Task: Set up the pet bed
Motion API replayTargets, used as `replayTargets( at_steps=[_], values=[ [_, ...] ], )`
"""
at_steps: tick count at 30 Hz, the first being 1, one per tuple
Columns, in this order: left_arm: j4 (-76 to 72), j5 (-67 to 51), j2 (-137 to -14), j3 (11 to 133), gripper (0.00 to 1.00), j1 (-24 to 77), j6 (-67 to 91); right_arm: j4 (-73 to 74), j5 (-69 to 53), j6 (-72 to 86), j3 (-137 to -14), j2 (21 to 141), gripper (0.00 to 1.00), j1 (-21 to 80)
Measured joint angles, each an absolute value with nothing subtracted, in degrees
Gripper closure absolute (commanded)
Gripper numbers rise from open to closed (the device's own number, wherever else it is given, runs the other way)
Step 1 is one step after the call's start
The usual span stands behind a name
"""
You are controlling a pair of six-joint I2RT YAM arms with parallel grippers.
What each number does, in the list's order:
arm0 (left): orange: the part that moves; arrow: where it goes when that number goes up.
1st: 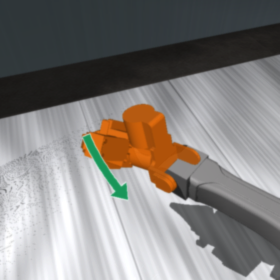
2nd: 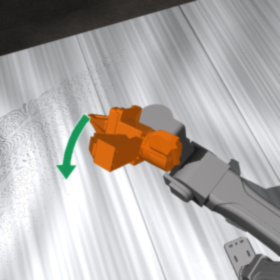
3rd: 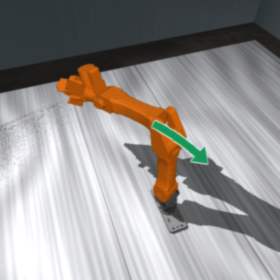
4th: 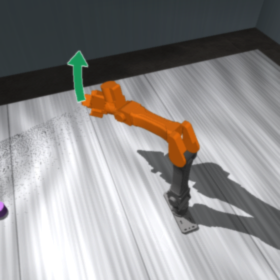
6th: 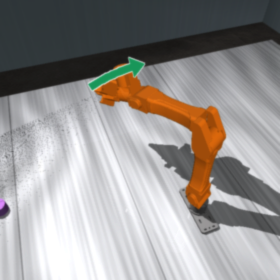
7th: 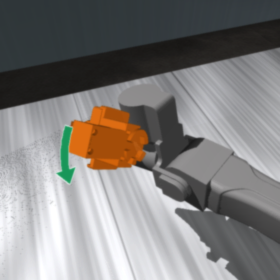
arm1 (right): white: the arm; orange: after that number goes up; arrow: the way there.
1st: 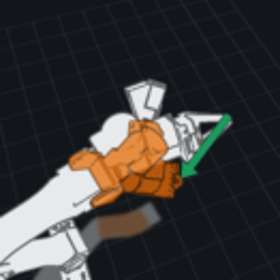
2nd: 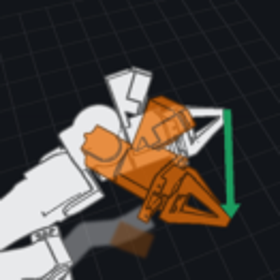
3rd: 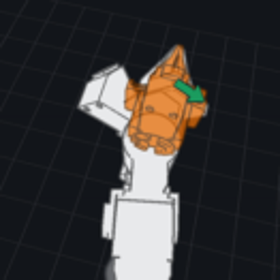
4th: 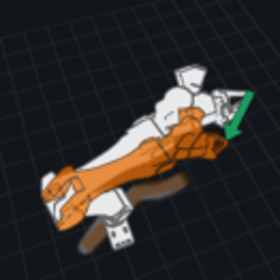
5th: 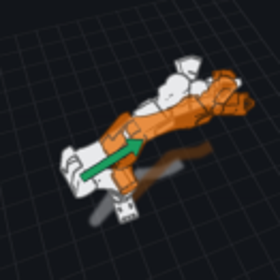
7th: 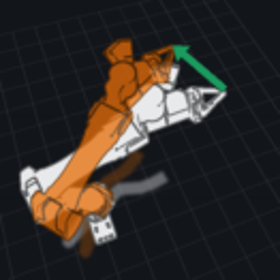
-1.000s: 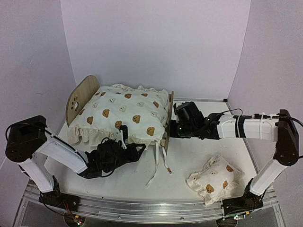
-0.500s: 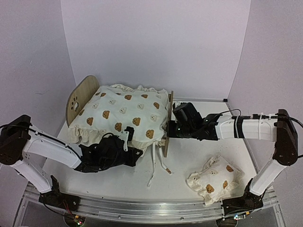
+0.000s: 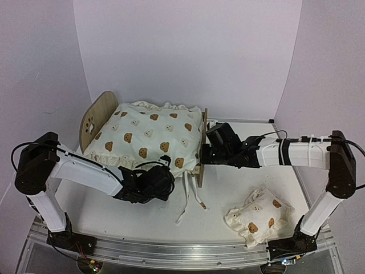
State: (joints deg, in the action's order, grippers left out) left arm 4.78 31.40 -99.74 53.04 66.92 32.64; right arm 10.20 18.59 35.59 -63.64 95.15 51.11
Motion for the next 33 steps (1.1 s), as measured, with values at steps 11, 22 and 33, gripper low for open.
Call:
replayTargets(
  at_steps=[11,22,33],
  values=[
    [8.32,32.45,-92.51,51.83,0.78,69.69,27.0,10.55,19.11,34.65,-64.45,95.74,1.0,51.13],
    [9.17,14.48,-71.22,46.83,0.08,68.38,27.73,10.5,19.97,25.85,-64.53,95.74,1.0,49.89],
    [27.92,23.27,-47.13,56.1,0.03,53.34,31.59,17.67,15.97,11.7,-61.28,89.23,1.0,39.88]
  ],
)
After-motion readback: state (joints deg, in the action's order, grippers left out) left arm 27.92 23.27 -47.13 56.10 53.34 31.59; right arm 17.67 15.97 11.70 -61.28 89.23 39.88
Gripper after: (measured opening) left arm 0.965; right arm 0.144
